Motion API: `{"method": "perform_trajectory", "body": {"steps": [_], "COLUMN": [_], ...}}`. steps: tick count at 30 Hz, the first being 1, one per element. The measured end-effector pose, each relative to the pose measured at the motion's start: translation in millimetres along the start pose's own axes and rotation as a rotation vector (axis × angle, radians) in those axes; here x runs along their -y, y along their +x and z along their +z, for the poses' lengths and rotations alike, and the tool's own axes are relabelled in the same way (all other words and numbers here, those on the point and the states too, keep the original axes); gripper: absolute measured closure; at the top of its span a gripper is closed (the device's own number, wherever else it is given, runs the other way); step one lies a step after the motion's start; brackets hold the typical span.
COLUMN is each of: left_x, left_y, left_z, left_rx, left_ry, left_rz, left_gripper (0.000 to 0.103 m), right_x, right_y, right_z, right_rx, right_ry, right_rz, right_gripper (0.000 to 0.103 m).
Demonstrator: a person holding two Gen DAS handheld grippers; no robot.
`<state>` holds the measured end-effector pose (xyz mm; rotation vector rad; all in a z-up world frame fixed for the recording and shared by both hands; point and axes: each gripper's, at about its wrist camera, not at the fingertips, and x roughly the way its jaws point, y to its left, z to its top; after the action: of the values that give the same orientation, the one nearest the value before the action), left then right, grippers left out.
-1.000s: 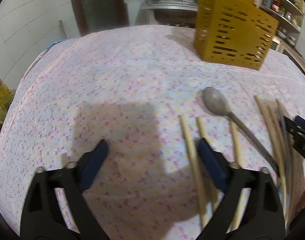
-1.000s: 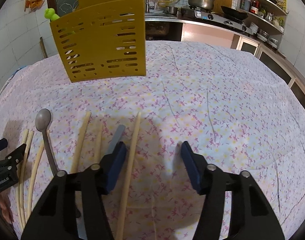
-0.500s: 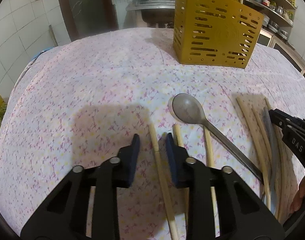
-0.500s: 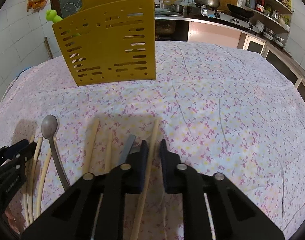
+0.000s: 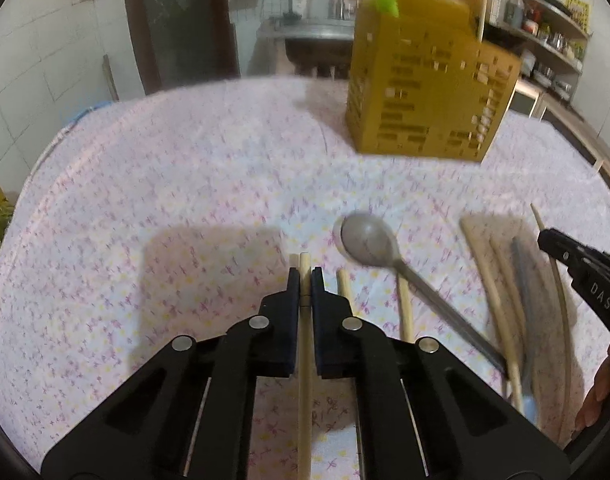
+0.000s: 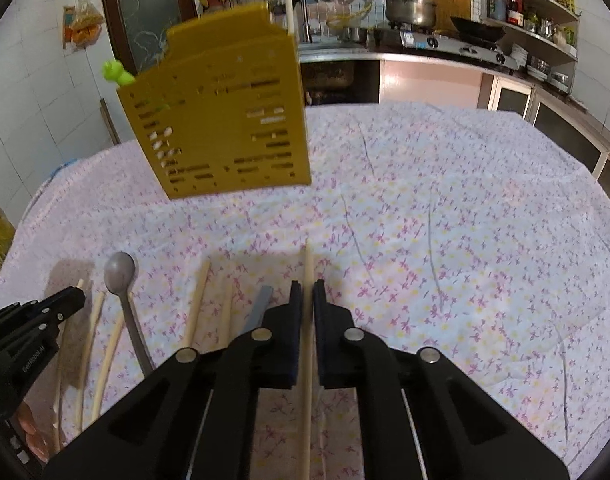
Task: Organize utensils
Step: 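Close the left tool on a wooden chopstick and lift it, then carry the wooden chopstick in the left tool toward the yellow holder while the right tool carries its chopstick there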
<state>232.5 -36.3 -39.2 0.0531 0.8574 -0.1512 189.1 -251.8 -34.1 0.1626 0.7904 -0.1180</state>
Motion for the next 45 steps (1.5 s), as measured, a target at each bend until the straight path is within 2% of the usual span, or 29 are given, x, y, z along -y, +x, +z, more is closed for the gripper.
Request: {"method": "perform_trajectory", "body": {"steps": [3, 10, 12, 18, 27, 37, 45], "left_x": [-5.4, -14.3, -17.0, -22.9, -22.2, -26.2, -27.4], "left_y": [-16.8, -65.0, -79.6, -103.9, -126.8, -133.2, -137.5], "left_z": [3.8, 8.6, 8.8, 6.0, 1.5, -0.8, -2.5], "left_rx": [0.074, 0.266, 0.333, 0.44, 0.531, 0.56, 0.579], "left_ry": [-0.024, -0.049, -0.06, -0.083, -0.076, -0.094, -0.087], "left_rz": [-0.016, -0.015, -0.028, -0.033, -0.017, -0.014, -0.013], "left_gripper": [0.098, 0.098, 0.098, 0.098, 0.098, 0.098, 0.098], "right_x": [2.7, 4.9, 2.2, -6.1, -12.2, -14.4, -17.4], "right_y": [-12.6, -57.3, -69.5, -92.5, -110.5, -127.5, -131.8], "right_z": [1.6, 7.6, 7.3, 5.7, 1.4, -6.6, -11.2], "right_rx": [0.053, 0.255, 0.319, 0.453, 0.537, 0.61, 0.63], "right_ry": [0.015, 0.03, 0.017, -0.023, -0.042, -0.045, -0.056], "right_rz": [0.027, 0.075, 0.074, 0.052, 0.055, 0.054, 0.052], "right_gripper": [0.097, 0.097, 0.097, 0.097, 0.097, 0.097, 0.097]}}
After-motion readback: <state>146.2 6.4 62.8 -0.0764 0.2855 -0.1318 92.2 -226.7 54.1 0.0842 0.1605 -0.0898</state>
